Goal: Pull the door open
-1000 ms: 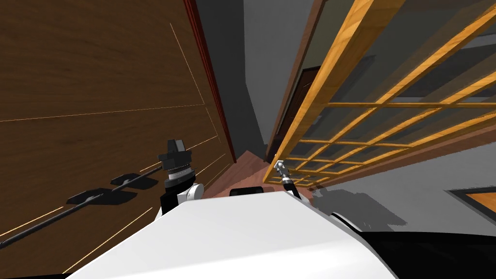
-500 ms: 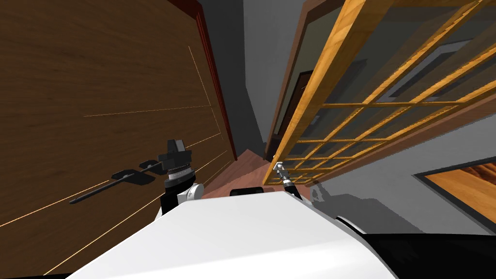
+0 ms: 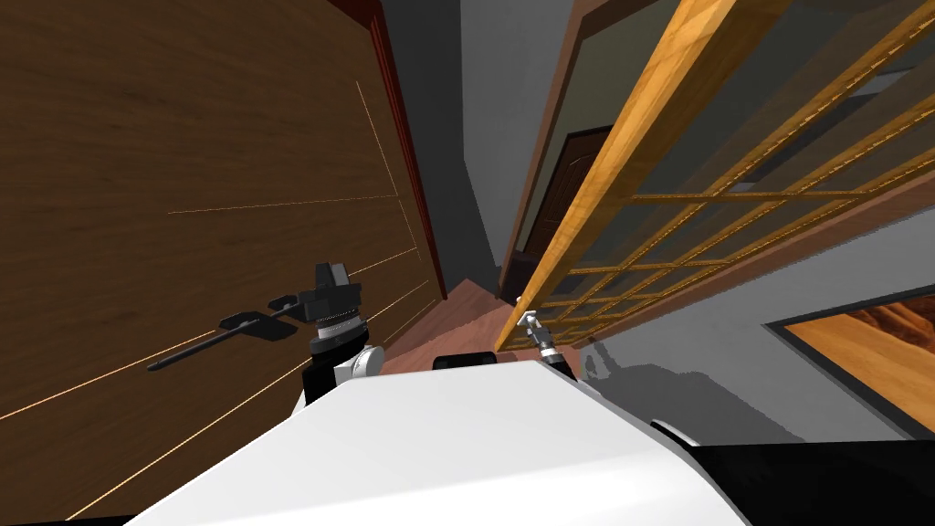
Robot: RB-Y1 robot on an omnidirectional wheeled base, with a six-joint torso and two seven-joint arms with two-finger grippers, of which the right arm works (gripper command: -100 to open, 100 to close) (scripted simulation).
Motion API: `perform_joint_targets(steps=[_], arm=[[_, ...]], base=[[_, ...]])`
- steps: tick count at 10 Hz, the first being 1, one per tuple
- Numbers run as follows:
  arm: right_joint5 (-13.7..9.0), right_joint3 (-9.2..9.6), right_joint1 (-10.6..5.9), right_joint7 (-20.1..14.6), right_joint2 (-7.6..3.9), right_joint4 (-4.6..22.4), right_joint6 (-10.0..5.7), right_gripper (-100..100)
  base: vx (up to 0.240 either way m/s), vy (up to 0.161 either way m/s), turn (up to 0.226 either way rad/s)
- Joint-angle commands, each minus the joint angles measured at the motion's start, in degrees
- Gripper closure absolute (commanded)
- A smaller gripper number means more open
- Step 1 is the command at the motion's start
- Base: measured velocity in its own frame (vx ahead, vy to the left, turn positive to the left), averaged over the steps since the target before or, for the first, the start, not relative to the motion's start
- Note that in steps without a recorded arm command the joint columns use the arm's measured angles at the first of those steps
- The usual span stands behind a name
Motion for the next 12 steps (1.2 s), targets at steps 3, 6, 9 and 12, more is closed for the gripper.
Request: perform_joint_targets(steps=[3,6,9,12], arm=[[1.9,2.89,2.87,-2.7,-2.01,0.8,-5.71,100],[3.0,4.51,4.53,-4.3,-3.37,1.2,-8.83,100],[3.5,5.3,4.59,-4.8,-2.95,3.0,-10.53,100],[4.1,5.95,4.4,-5.3,-2.57,5.0,-12.84,100]], base=[[-0.084,-0.033,0.01],[-0.059,-0.045,0.005],[-0.011,-0.008,0.016],[0.003,0.04,0.028]])
